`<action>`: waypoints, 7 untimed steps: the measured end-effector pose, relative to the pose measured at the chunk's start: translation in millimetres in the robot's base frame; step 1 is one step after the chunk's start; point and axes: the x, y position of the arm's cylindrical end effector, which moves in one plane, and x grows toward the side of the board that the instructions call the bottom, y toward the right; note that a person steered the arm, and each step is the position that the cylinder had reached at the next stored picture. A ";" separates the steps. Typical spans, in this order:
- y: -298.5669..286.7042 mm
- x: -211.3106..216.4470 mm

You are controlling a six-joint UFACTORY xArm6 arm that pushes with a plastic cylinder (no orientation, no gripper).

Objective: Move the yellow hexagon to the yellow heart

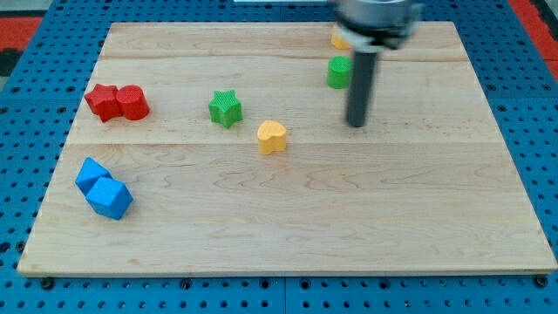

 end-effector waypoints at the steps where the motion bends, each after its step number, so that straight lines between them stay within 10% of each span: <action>1: 79.0 -68.0; 3: 65.4 -204.5; 7: -99.5 -176.7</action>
